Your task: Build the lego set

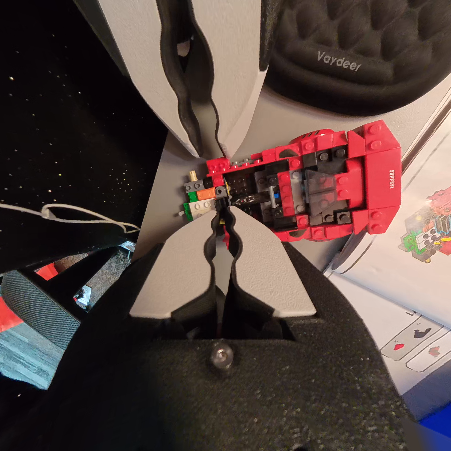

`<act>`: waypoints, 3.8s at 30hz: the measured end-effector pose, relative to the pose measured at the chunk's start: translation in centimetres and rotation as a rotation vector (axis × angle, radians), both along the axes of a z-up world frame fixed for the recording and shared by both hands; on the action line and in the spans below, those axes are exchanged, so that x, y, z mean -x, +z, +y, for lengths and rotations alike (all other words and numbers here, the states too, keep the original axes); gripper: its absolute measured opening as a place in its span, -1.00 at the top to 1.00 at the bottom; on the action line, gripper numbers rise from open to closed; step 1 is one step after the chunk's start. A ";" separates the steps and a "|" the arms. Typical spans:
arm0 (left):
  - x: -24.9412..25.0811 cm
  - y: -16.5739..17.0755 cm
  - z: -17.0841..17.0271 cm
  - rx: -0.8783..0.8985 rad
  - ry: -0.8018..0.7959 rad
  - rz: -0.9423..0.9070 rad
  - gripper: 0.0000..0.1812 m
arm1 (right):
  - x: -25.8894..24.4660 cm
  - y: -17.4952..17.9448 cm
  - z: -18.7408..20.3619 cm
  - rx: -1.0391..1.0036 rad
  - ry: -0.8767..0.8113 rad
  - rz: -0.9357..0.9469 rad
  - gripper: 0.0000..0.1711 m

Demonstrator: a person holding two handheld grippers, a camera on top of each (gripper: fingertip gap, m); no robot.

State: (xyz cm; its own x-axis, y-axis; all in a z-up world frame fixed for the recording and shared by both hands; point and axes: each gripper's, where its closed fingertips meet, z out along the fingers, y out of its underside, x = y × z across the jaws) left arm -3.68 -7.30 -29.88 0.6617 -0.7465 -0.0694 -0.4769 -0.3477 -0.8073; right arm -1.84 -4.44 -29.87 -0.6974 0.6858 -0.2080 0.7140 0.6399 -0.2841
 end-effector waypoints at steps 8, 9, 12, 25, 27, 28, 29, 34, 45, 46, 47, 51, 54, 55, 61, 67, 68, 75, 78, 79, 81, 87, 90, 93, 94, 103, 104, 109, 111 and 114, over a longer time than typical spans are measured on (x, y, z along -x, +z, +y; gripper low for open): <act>0.0 0.0 0.0 -0.001 0.001 -0.002 0.81 | 0.0 0.0 0.0 0.012 -0.020 0.008 0.95; 0.0 0.0 0.0 -0.003 0.002 -0.001 0.81 | 0.0 0.0 0.0 0.017 -0.025 0.009 0.95; 0.0 0.0 0.0 -0.007 0.005 0.002 0.81 | 0.0 0.0 0.0 0.024 -0.027 0.024 0.95; -0.3 -0.2 -0.6 0.025 -0.001 0.000 0.79 | 0.0 0.1 0.1 0.139 -0.096 0.131 0.96; -0.6 -0.4 -1.0 0.042 -0.014 -0.001 0.79 | -0.1 0.1 0.3 0.149 -0.111 0.145 0.96; -0.9 -0.5 -1.2 0.050 -0.023 -0.002 0.78 | -0.1 0.1 0.3 0.153 -0.119 0.155 0.96; -1.1 -0.7 -1.4 0.060 -0.032 -0.002 0.78 | -0.1 0.2 0.4 0.160 -0.129 0.165 0.97; -2.9 -1.3 -1.8 0.091 -0.075 0.018 0.74 | 0.0 1.0 0.5 0.220 -0.170 0.232 1.00; -4.1 -1.5 -1.6 0.086 -0.072 0.026 0.74 | 0.2 -0.2 0.1 0.136 -0.051 0.168 0.78; -4.2 -1.5 -1.5 0.084 -0.071 0.026 0.74 | 0.1 -0.4 0.1 0.133 -0.040 0.147 0.83; -4.2 -1.5 -1.5 0.083 -0.071 0.025 0.74 | 0.0 -0.5 0.1 0.134 -0.030 0.130 0.85; -4.3 -1.5 -1.4 0.085 -0.067 0.019 0.73 | 0.1 -0.3 0.1 0.115 0.013 0.156 0.85; -4.5 -1.5 -1.3 0.089 -0.066 0.016 0.73 | 0.4 0.4 -0.1 0.136 0.031 0.233 0.85; -4.6 -1.5 -1.2 0.090 -0.066 0.016 0.73 | 0.5 0.5 0.0 0.133 0.031 0.255 0.85; -3.3 -0.4 -1.2 0.050 -0.073 0.018 0.74 | -0.2 3.7 0.4 0.308 -0.233 0.334 0.85; 6.4 3.5 1.8 -0.021 0.029 0.063 0.53 | -5.4 2.0 -2.1 0.343 -0.431 0.179 0.85; 7.3 3.6 2.5 -0.001 0.003 0.076 0.47 | -5.9 1.1 -2.4 0.322 -0.456 0.147 0.84; 6.1 2.0 4.4 0.224 -0.289 0.012 0.12 | -5.4 -1.4 -3.0 0.311 -0.626 0.072 0.85; 5.7 0.6 3.7 0.285 -0.323 0.074 0.08 | -5.2 -1.7 -2.1 0.271 -0.674 0.068 0.85; 5.5 0.4 3.5 0.287 -0.322 0.084 0.07 | -5.2 -1.7 -1.6 0.251 -0.690 0.068 0.85; 5.3 0.2 3.1 0.285 -0.305 0.094 0.06 | -5.3 -1.7 -1.0 0.224 -0.696 0.062 0.85; 5.2 0.3 0.7 0.315 -0.223 0.077 0.07 | -5.7 -1.8 1.3 0.177 -0.727 0.078 0.85; 4.5 0.4 -0.6 0.336 -0.158 0.063 0.08 | -5.7 -1.8 2.9 0.156 -0.733 0.082 0.85; 3.6 0.4 -1.6 0.344 -0.079 0.041 0.06 | -5.3 -1.8 4.2 0.151 -0.726 0.083 0.85; 3.1 0.5 -1.9 0.351 -0.056 0.022 0.06 | -5.2 -1.8 4.8 0.134 -0.717 0.085 0.85; -3.2 -0.1 -5.0 0.445 -0.028 -0.172 0.12 | -3.3 -1.9 7.8 0.095 -0.595 0.115 0.85; -4.0 -0.1 -5.2 0.454 -0.041 -0.200 0.14 | -2.9 -1.8 8.0 0.088 -0.582 0.129 0.86; -6.8 0.4 -5.3 0.483 -0.087 -0.337 0.18 | -1.3 -1.6 8.9 0.107 -0.563 0.190 0.86; -7.6 0.5 -4.8 0.481 -0.082 -0.382 0.17 | -0.9 -1.5 9.7 0.094 -0.583 0.208 0.86; -8.7 0.7 -4.7 0.496 -0.111 -0.449 0.17 | -1.0 -0.5 10.5 0.117 -0.653 0.246 0.86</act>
State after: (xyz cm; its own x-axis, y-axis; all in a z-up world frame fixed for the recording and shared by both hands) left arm 4.99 -12.00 -29.15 0.4638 -0.6842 0.5628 -0.1869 -0.6966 -0.6927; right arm -0.84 6.06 -30.40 -0.1874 0.9627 -0.1950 0.8475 0.0582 -0.5276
